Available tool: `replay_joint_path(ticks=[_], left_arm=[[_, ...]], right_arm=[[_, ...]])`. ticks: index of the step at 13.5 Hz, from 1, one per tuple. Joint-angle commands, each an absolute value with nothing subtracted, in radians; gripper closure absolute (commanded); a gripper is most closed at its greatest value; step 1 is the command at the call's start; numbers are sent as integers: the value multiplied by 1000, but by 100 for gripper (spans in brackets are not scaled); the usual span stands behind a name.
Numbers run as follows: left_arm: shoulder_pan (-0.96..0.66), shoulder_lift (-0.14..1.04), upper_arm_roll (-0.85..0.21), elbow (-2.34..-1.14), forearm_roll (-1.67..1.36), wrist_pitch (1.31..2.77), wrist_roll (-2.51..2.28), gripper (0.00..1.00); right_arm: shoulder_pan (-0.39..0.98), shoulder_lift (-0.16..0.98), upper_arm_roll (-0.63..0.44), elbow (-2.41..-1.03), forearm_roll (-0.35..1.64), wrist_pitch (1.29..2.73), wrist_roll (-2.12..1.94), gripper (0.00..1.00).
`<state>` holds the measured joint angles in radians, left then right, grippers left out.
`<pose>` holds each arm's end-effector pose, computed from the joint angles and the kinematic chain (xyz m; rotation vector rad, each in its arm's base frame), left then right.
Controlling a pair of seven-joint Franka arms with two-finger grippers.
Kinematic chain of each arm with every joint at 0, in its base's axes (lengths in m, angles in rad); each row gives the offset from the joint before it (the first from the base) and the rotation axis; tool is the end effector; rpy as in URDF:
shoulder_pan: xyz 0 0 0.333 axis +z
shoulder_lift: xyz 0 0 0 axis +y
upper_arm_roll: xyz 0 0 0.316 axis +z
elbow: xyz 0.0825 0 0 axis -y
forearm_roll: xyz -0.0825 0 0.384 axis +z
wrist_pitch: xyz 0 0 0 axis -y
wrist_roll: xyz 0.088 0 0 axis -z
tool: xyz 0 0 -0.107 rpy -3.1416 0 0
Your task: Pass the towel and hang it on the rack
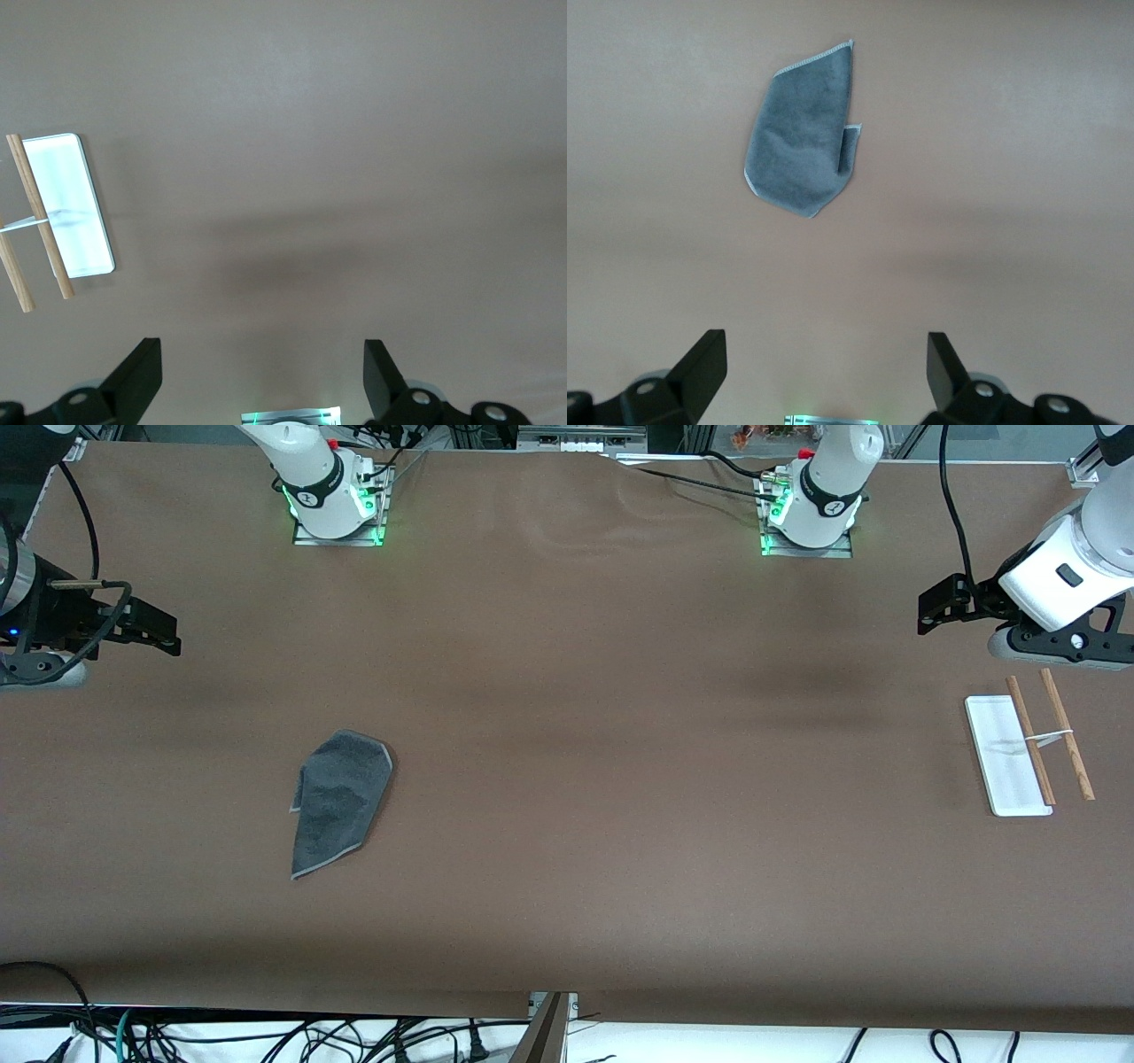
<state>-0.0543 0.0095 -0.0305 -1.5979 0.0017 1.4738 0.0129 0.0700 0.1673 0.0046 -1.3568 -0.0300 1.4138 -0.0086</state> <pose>0.5433 -0.0459 0.5988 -3.1247 0.1527 0.2091 0.5880 0.0401 0.6152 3.1018 0.1243 -0.1698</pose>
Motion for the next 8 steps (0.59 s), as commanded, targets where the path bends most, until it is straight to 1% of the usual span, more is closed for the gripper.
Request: replay_joint_path(ticks=[1,3,8], left_arm=[[-48,6,-32,-1589,-14,1463,21,0],[-48,5,-32,-1589,-14,1456,21,0],[-48,6,-32,-1591,-14,1454,21,0]], right_arm=[[66,211,14,-1348,-46,1454,-3,0],[64,280,12,-1348,-45,1506,-5,0],[92,440,15,-1351,-46,1762,-5,0]])
